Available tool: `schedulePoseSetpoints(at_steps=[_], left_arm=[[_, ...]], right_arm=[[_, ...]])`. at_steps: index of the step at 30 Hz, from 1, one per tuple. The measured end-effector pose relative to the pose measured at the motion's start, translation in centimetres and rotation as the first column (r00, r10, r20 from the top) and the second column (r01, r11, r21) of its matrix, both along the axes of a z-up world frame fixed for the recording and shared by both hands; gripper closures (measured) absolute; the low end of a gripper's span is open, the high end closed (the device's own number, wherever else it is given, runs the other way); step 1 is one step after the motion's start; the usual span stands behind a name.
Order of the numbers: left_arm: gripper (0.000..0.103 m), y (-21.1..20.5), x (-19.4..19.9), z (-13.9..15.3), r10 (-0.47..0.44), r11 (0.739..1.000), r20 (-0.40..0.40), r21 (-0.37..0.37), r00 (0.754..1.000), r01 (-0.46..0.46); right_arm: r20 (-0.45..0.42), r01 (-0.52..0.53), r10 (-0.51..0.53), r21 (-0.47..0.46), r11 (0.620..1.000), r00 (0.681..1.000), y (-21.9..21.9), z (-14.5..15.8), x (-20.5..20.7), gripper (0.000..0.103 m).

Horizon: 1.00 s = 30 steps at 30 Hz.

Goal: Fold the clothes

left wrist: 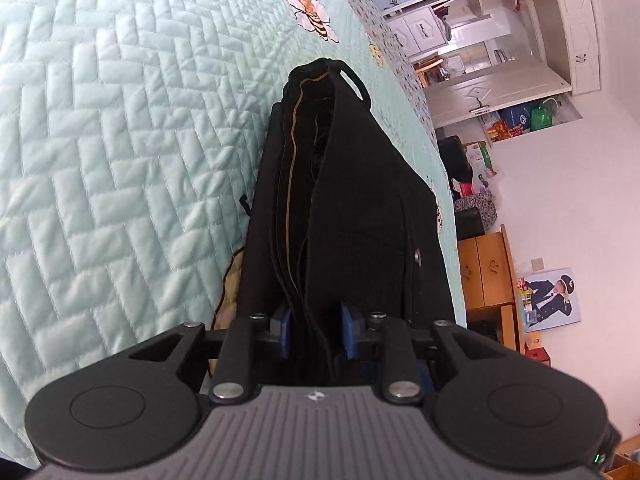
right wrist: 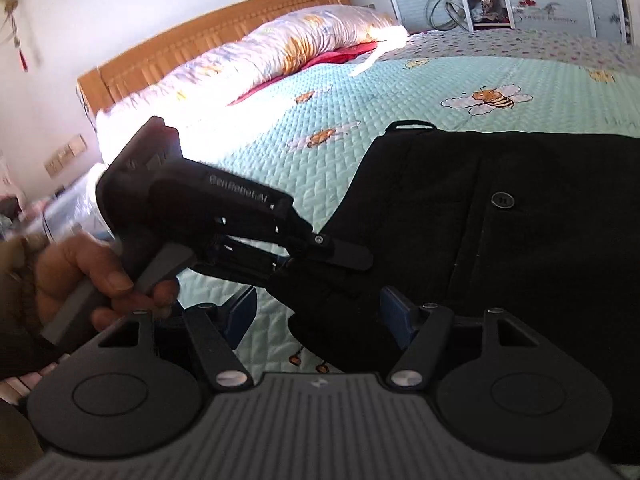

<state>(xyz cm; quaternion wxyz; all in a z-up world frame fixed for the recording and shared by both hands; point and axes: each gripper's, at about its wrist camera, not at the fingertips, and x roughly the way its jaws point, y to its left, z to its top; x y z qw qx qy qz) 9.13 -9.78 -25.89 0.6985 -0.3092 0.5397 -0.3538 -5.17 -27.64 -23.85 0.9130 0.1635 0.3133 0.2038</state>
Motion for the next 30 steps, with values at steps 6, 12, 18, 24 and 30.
schedulePoseSetpoints(at_steps=[6, 12, 18, 24, 30], left_arm=[[0.059, 1.2, -1.0, 1.9, 0.101, 0.994, 0.06, 0.039, 0.993, -0.103], [0.052, 0.6, -2.9, 8.5, 0.121, 0.975, 0.351, 0.133, 0.928, -0.178], [0.048, -8.3, -2.9, 7.5, -0.204, 0.957, 0.337, 0.267, 0.919, 0.114], [0.054, -10.1, -1.7, 5.7, -0.287, 0.907, 0.327, 0.395, 0.9, 0.146], [0.061, -10.3, -1.2, 5.6, -0.317, 0.883, 0.315, 0.441, 0.894, 0.158]], right_arm=[[-0.005, 0.297, -0.326, 0.425, 0.855, 0.945, -14.2, 1.5, -4.5, 0.034], [0.034, 0.63, -0.64, 0.141, 0.764, 0.768, -21.5, 1.7, -12.4, 0.03], [0.097, 0.473, -0.468, -0.326, 0.819, 0.878, -15.4, -2.3, -12.3, 0.026], [0.138, 0.426, -0.403, -0.319, 0.847, 0.905, -14.4, -2.2, -10.9, 0.056], [0.078, 0.289, -0.284, -0.435, 0.853, 0.956, -12.8, -3.7, -11.2, 0.061]])
